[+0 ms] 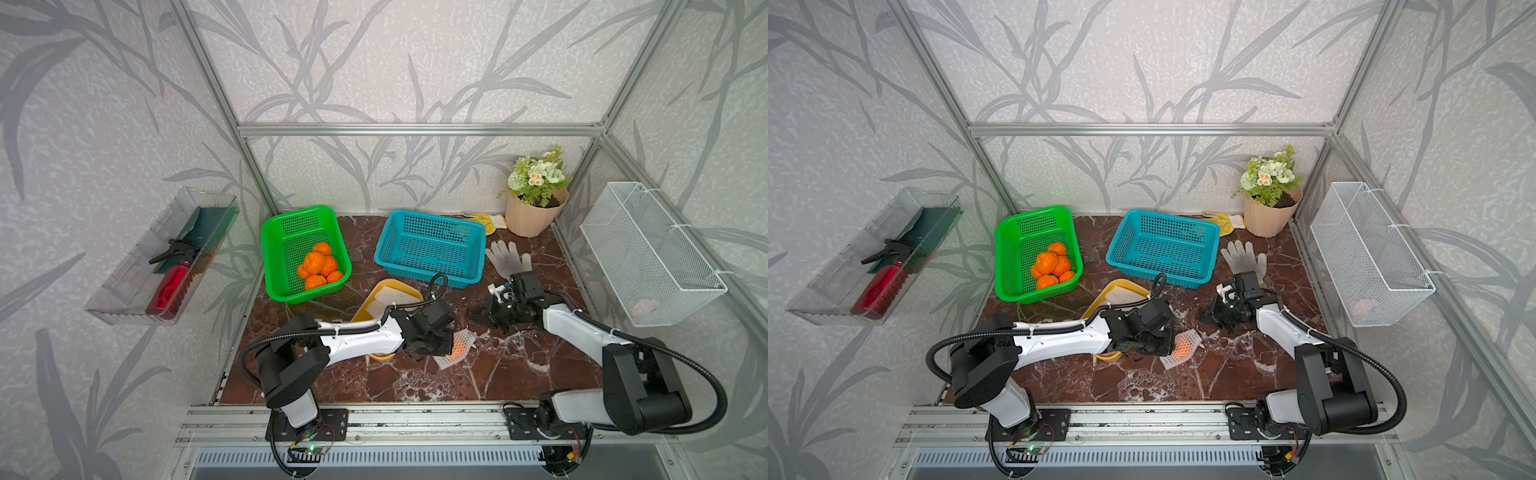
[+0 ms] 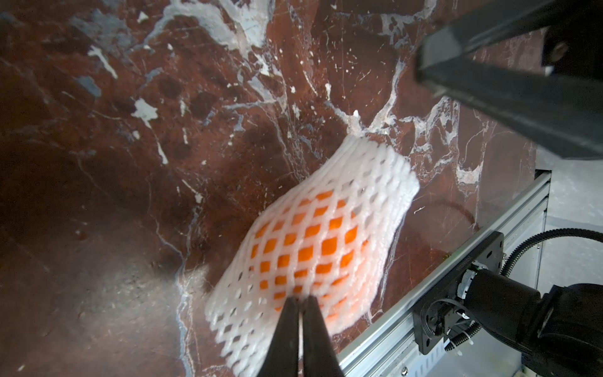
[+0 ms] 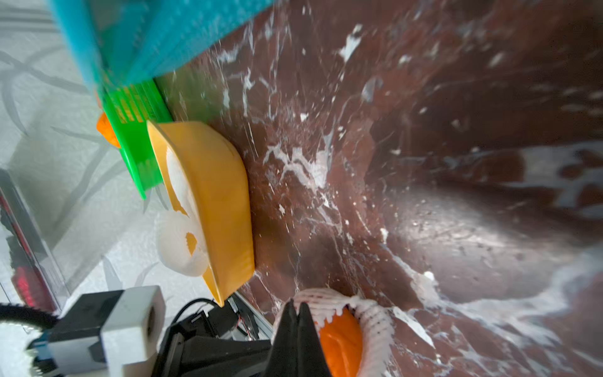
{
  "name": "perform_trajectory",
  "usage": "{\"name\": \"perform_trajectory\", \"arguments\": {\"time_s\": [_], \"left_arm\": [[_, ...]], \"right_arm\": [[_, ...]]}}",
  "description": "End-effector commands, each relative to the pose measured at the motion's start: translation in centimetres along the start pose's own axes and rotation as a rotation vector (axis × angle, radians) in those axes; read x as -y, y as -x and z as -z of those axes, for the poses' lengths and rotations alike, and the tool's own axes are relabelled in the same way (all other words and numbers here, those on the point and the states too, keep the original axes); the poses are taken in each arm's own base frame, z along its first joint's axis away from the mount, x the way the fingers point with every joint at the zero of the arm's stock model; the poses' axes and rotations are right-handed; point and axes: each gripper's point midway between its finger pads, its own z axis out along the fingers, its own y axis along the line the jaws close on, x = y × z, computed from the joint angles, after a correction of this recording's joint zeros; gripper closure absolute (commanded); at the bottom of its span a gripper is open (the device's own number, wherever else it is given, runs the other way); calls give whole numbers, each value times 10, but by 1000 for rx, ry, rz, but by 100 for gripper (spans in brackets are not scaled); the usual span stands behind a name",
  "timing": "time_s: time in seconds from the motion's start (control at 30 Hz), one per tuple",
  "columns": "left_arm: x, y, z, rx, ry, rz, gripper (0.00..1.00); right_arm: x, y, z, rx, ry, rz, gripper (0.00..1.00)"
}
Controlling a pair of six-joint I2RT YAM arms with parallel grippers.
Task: Remove foam nets from oranges
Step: Remove the foam net from the orange.
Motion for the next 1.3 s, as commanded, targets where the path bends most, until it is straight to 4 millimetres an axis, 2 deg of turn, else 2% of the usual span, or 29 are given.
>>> {"name": "perform_trajectory", "arguments": {"time_s": [0.0,0.07,0.23,0.37,0.47,0.6,0.8,0.9,0.97,1.03,1.27], "left_arm": [[-43,-32,-14,-78,134,3,93],[-44,-33,-12,-76,129,2,93],[-49,-40,-11,-94,129,8,93],[-54,-45,-11,-111,141,7,93],[-53,-46,-13,-112,130,6,93],[-49,-49,-17,-119,119,0,93],[-46,-49,-22,-119,117,-15,93],[-47,-48,-26,-118,125,-23,93],[-48,-47,-28,-119,133,-31,93],[-47,-46,-30,-119,131,-36,93],[-44,-45,-37,-122,119,-43,94]], "right_arm": [[2,-20,-6,-79,-15,13,98],[7,-24,-5,-71,-26,-3,98],[6,-30,-1,-80,-21,0,97],[-3,-41,-1,-131,13,21,97],[-14,-55,-1,-192,32,62,96],[-17,-72,-3,-258,4,114,96],[-15,-77,8,-265,-68,149,95],[-8,-84,6,-309,-75,139,78],[-5,-84,3,-311,-80,134,60],[-3,-84,2,-313,-84,129,52],[12,-93,-4,-350,-134,129,46]]}}
